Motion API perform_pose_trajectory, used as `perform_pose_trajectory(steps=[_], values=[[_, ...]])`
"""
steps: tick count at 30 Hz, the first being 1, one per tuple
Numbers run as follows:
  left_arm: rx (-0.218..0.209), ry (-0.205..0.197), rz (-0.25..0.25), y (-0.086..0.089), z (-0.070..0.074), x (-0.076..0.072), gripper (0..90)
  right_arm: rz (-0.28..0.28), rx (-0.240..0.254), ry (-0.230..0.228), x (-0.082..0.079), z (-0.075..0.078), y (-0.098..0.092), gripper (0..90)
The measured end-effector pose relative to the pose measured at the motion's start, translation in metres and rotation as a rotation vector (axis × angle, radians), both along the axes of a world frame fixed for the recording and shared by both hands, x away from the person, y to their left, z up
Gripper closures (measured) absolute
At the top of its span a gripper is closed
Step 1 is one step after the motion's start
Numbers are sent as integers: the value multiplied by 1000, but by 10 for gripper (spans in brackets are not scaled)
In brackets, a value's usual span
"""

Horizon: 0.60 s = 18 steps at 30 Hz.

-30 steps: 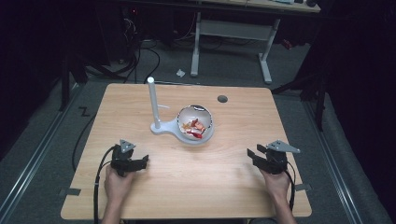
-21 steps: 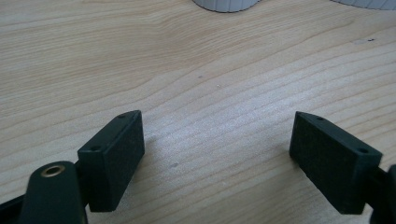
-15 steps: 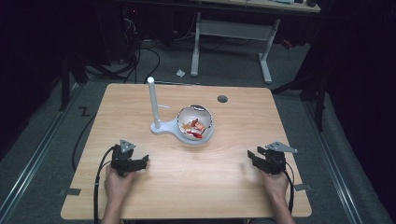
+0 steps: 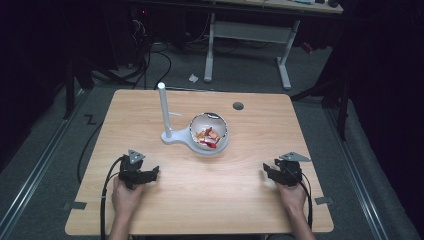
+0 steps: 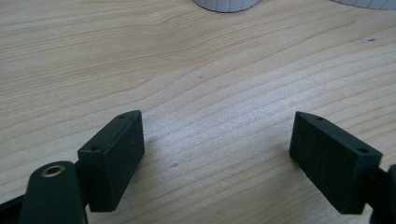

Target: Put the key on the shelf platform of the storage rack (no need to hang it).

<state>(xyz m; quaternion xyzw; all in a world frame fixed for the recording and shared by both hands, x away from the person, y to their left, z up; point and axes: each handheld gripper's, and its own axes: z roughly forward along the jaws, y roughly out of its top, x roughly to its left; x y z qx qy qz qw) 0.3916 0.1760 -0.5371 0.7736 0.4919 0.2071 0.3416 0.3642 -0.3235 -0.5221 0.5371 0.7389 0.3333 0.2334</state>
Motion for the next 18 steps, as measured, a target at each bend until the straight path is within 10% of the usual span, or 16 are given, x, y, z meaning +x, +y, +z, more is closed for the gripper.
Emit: perform_pose_trajectory(steps=[18], values=[[1, 1, 2, 0, 0, 0, 184, 11, -38, 10, 6, -8, 7, 405]])
